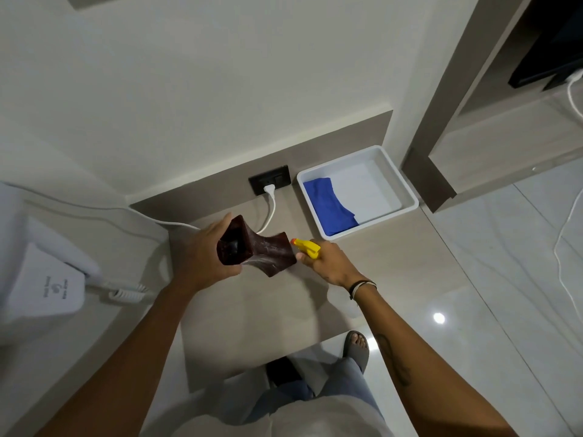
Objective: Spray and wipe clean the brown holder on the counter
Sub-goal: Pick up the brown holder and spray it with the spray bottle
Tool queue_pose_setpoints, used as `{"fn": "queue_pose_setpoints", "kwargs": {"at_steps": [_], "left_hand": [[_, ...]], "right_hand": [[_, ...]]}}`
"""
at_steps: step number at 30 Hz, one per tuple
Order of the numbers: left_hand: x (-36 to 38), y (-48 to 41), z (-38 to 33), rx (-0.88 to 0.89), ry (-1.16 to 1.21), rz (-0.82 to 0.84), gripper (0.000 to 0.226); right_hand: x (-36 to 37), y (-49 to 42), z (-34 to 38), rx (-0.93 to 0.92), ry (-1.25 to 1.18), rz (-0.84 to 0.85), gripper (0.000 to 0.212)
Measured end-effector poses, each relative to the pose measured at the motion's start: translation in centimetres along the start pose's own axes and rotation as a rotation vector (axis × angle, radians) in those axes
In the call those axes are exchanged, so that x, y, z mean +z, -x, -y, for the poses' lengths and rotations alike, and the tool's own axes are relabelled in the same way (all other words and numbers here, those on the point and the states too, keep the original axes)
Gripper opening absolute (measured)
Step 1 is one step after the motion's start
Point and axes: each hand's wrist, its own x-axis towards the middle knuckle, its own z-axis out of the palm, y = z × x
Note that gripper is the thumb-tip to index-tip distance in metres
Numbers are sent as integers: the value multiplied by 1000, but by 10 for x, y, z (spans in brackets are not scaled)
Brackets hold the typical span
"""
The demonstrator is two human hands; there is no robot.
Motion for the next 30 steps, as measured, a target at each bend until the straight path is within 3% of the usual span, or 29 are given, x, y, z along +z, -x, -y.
{"fn": "queue_pose_setpoints", "kwargs": {"at_steps": [8, 11, 14, 20, 23, 27, 30], "left_hand": [[7, -18, -40, 24, -310, -141, 94], [10, -26, -55, 40, -384, -117, 90], [13, -27, -68, -57, -402, -90, 85], [18, -34, -89, -236, -426, -46, 87], [16, -38, -89, -272, -376, 13, 101], [5, -41, -74, -112, -394, 179, 125], [-1, -40, -61, 0, -332, 153, 111]], "right_hand": [[-2, 10, 5, 7, -121, -91, 39], [-4, 13, 4, 10, -115, -87, 36], [-10, 16, 6, -12, -106, -91, 44], [-14, 18, 6, -38, -75, -84, 45], [-14, 19, 5, -33, -75, -69, 44], [-17, 18, 3, -52, -86, -50, 46], [-17, 18, 2, -82, -119, -44, 46]]}}
